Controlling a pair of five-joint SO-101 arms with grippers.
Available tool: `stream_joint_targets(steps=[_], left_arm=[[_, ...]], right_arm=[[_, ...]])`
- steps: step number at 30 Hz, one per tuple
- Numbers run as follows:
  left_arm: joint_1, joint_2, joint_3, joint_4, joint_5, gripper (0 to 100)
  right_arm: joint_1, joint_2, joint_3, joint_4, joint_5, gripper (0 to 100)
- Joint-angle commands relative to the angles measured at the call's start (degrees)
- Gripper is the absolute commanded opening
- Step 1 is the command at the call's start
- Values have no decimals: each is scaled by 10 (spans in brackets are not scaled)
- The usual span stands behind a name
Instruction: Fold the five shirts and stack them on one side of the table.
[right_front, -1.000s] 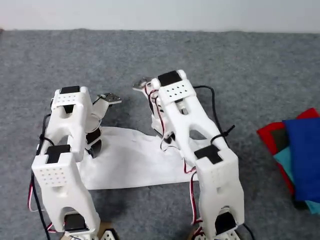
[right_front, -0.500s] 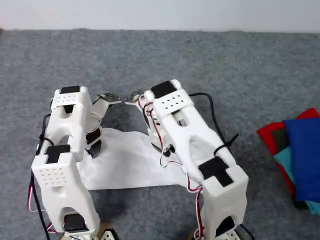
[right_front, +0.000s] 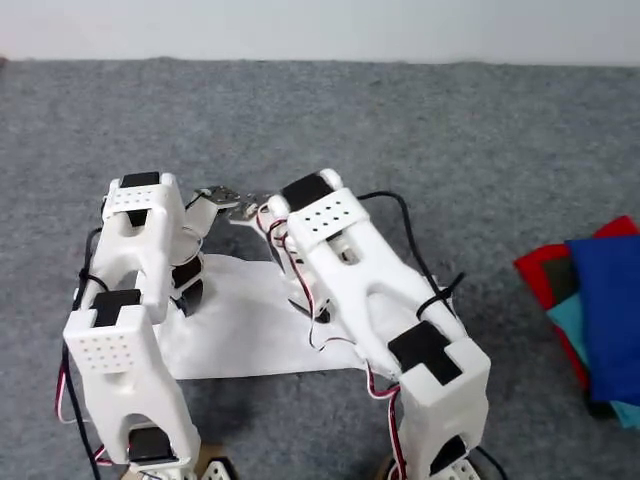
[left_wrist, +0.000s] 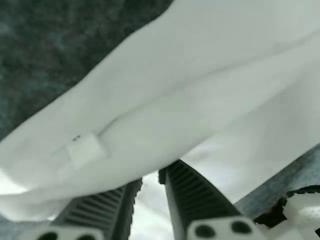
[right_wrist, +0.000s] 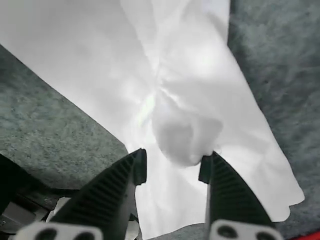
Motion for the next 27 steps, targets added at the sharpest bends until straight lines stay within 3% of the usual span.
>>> stream_joint_targets(steps=[1, 10, 27], left_arm=[[-4, -1, -15, 0, 4, 58], [-4, -1, -15, 2, 4, 58], [-4, -1, -15, 4, 4, 58]], right_arm=[[0, -54, -9, 22, 5, 148], [127, -57, -60, -85, -14, 8], [153, 220, -330, -66, -40, 10]])
